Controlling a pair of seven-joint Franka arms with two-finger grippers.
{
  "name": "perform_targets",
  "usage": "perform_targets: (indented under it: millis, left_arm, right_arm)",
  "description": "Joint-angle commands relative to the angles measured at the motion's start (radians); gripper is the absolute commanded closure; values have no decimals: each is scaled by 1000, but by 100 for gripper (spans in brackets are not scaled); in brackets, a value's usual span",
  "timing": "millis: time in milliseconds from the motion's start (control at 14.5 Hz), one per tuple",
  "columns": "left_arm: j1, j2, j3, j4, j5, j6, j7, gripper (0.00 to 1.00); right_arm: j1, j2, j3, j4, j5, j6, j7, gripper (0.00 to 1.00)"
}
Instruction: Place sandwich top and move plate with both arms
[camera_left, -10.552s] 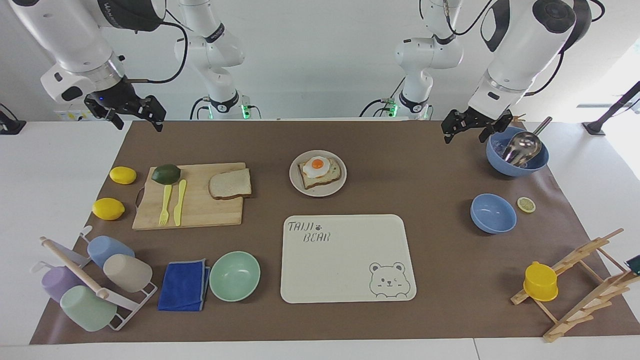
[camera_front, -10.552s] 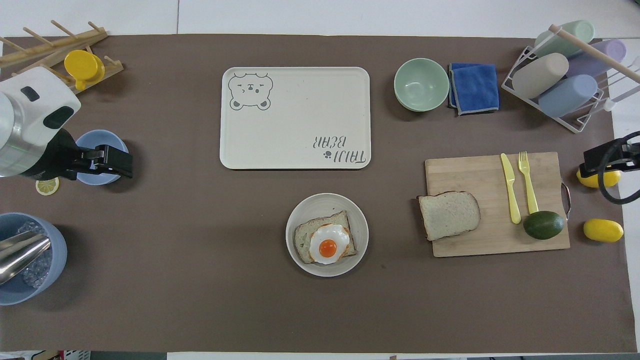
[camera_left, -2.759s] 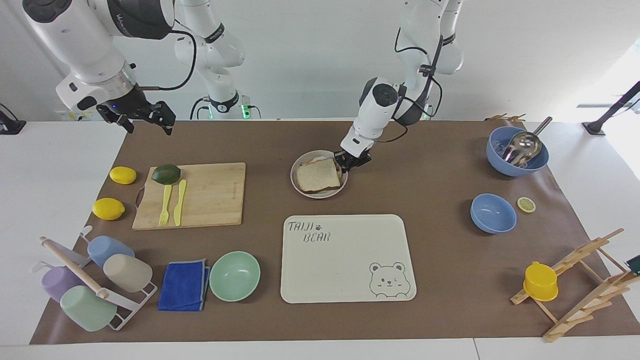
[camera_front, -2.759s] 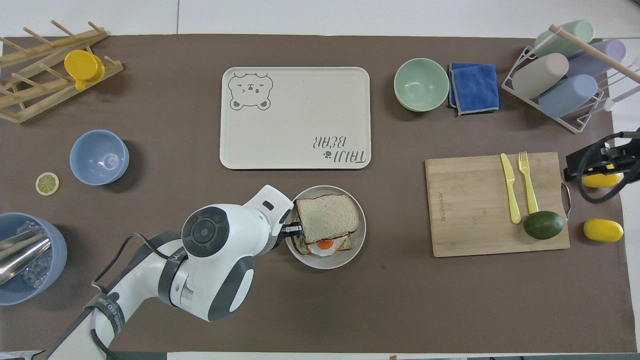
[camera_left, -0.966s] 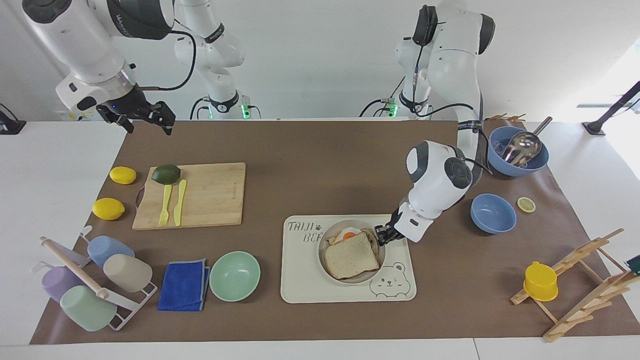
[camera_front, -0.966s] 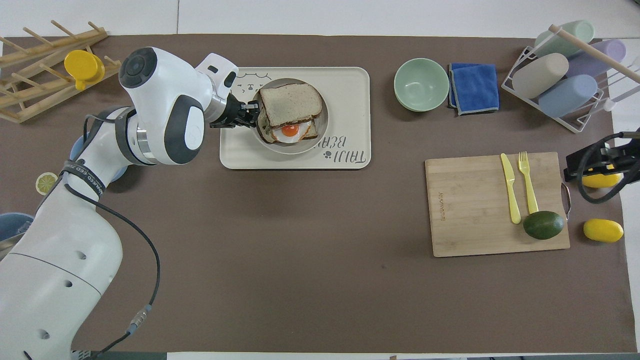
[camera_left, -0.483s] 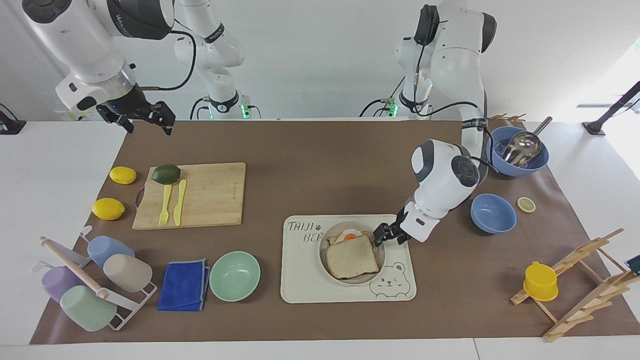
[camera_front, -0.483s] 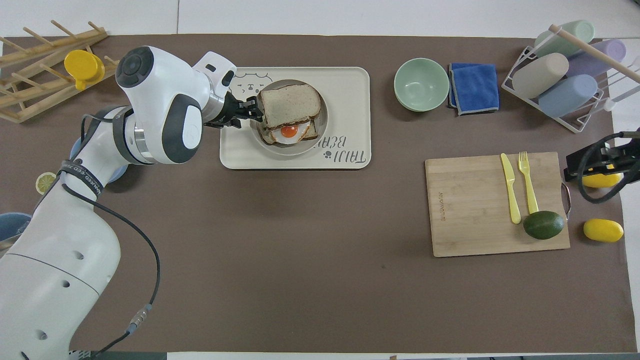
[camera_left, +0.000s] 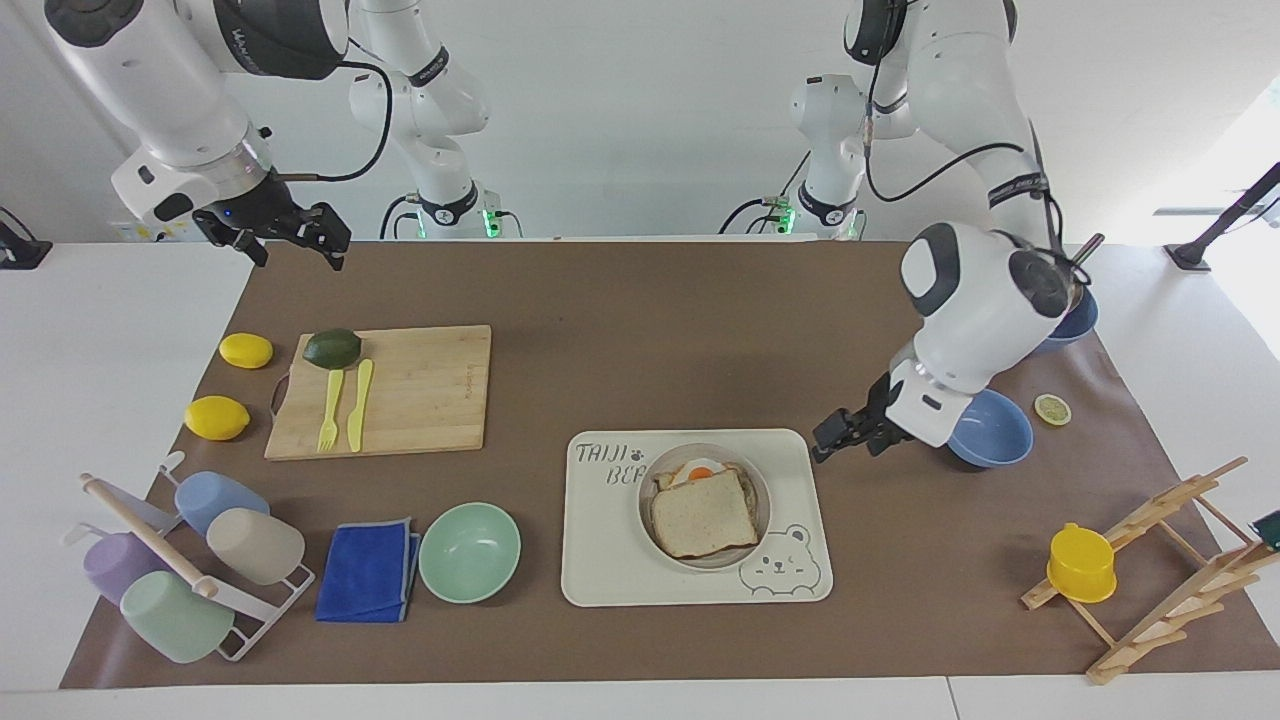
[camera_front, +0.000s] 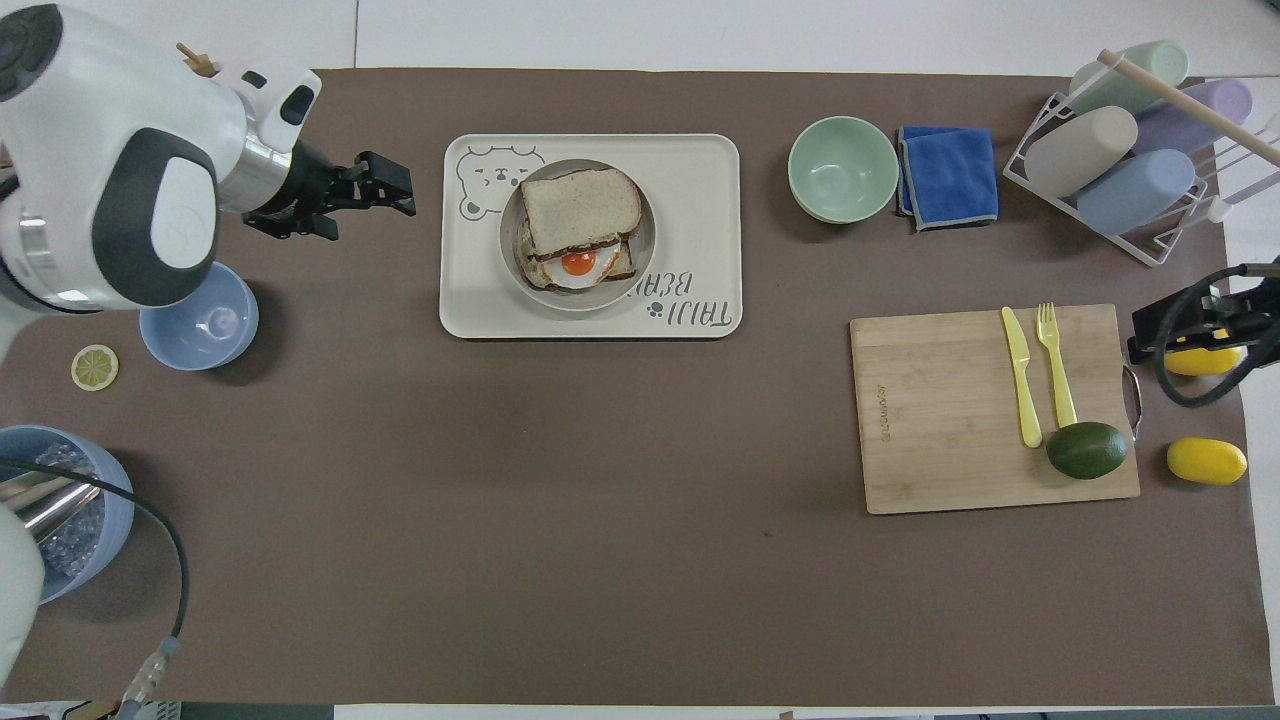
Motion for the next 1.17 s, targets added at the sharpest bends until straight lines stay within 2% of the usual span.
perform_targets:
  millis: [0,138,276,483,690,966,1103]
  left_arm:
    - [39,-121,0,-49,36,-109,89,0]
    - [53,-199,3,-92,77,-162,128,0]
    - [46,-299,4,-197,107,-165,134,0]
    - [38,-384,5,-302,113,-154,134,0]
    - [32,-366,5,-278,119,-153,133,0]
    - [39,-289,0,-103,163,-283,140,0]
    - [42,-286,2,-92,173,-303,174,0]
  right_arm:
    - [-14,-16,6,-16,26,2,-19,0]
    - [-14,-16,4,-16,26,2,-19,0]
    - [-15,-16,4,-16,26,2,-19,0]
    - [-14,-16,6,-16,26,2,-19,0]
    - [-14,-16,4,-16,26,2,-19,0]
    - [-14,-16,4,-16,26,2,-19,0]
    - [-15,-16,4,-16,26,2,-19,0]
